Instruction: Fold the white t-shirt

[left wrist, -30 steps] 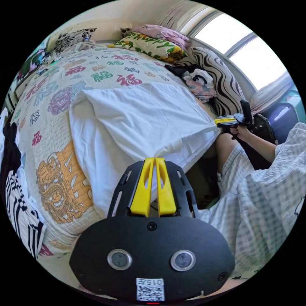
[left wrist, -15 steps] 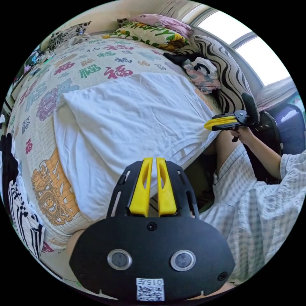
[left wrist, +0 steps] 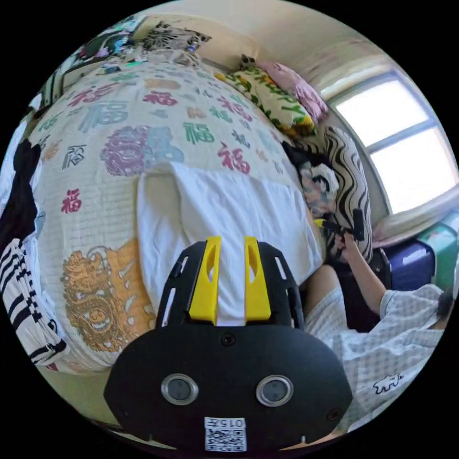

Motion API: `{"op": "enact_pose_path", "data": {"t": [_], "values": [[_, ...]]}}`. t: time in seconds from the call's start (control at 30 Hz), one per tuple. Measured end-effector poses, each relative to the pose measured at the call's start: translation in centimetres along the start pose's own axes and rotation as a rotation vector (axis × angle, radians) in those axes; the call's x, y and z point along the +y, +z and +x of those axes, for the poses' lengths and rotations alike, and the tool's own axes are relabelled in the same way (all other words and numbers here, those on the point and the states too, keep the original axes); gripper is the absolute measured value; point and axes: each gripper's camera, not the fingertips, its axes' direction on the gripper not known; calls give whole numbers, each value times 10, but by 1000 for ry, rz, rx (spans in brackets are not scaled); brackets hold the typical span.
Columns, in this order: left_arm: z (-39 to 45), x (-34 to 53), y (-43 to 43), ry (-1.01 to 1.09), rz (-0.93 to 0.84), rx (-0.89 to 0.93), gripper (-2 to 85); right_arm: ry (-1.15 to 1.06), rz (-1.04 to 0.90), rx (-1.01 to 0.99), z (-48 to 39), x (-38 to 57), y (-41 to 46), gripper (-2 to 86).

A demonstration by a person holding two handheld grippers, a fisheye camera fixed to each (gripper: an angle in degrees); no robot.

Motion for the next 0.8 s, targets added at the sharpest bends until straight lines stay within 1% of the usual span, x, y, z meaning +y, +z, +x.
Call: {"op": "enact_pose_path", "data": {"t": [0.07,0.13,0.2,0.23,0.3,0.33,0.37,0.43,0.47,0.57,0.63,0.8], "values": [[-43,-29,-29,-126,140,-43,87,104,67,-24,32,-24,-13,64],[-74,-48,-40,-209,195,-30,92,217,132,-9,66,-52,-19,83],[-99,-63,-42,-285,202,-36,92,283,120,-27,87,-71,-14,89],[-113,-71,-39,-327,183,-43,89,309,85,-37,98,-83,-7,86],[-131,-79,-30,-376,137,-3,75,338,30,-40,110,-95,5,71],[-140,-82,-24,-398,111,46,53,345,-8,-47,116,-101,13,56],[-146,-83,-21,-406,99,98,23,354,-14,-49,119,-103,15,51],[-152,-82,-23,-392,103,170,11,361,-14,-93,129,-105,17,29],[-156,-79,-30,-388,120,177,7,367,-14,-101,133,-105,16,23],[-170,-61,-61,-427,207,102,3,378,22,-59,145,-100,6,10],[-177,-54,-74,-419,233,119,5,393,48,-66,153,-97,4,14],[-169,-46,-92,-366,189,61,29,362,58,-28,147,-93,12,48]]}}
